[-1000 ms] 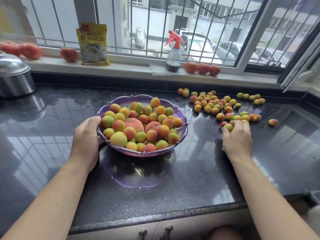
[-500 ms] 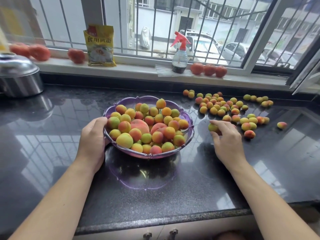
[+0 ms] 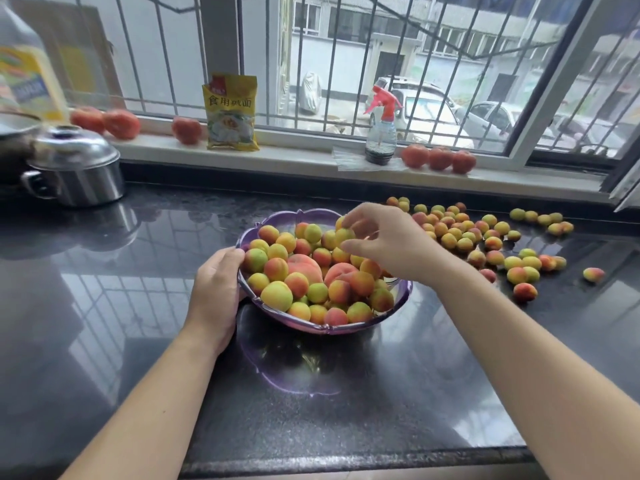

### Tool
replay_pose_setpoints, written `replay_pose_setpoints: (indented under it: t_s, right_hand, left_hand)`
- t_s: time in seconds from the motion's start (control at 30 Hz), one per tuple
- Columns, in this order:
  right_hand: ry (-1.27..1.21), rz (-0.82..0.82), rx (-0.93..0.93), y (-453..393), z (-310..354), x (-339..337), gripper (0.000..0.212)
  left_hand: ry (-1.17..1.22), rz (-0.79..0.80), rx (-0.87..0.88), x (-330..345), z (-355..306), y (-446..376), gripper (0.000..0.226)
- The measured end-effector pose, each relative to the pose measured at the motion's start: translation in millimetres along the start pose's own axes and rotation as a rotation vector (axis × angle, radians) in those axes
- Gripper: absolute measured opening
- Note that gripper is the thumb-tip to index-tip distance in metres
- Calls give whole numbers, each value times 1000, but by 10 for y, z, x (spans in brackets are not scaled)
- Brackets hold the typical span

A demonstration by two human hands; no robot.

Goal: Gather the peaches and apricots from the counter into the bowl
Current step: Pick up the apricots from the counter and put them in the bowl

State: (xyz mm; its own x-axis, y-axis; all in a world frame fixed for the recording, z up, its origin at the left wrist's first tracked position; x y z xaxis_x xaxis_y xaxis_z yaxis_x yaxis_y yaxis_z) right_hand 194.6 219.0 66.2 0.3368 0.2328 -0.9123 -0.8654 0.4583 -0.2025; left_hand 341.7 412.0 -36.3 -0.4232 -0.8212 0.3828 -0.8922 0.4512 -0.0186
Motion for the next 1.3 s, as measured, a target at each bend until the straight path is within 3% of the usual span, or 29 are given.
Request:
replay_pose_setpoints:
  t_s: [0.13, 0.53, 0.63, 0.77, 0.83, 0.97, 1.3]
  right_hand:
    - [158, 133, -32, -184, 136, 159, 29]
    - [404, 162, -75, -227, 221, 261, 32]
    - [253, -12, -87, -169, 109, 193, 29]
    - [-24, -495, 124, 69, -407, 52, 15]
    - [8, -605, 271, 223, -779, 134, 15]
    - [178, -544, 412, 535, -1285, 442, 17]
    - [311, -566, 741, 657, -1612, 307, 34]
  left_hand:
    - [43, 2, -15, -6, 10, -19, 27]
    - [75, 16, -12, -35, 38, -54, 23]
    - [74, 18, -13, -17, 16, -32, 24]
    - [70, 26, -9, -3, 2, -16, 25]
    - [79, 20, -5, -2, 12, -21, 25]
    - [82, 20, -2, 23, 16, -5, 25]
    - [118, -19, 20, 34, 34, 3, 26]
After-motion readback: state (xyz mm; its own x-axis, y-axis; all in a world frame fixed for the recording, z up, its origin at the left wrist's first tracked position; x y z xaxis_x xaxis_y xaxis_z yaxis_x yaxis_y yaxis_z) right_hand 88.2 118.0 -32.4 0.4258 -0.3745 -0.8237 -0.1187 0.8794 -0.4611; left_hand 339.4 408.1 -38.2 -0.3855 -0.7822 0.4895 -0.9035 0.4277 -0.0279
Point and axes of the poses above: each hand's wrist, its own y-axis away from the middle knuckle, its own x-axis out of the palm, z = x × y, the point moved 1 cm from there along -y, towards the middle knuckle, and after that the axes turned 12 degrees about y, right-handed, at the moved point
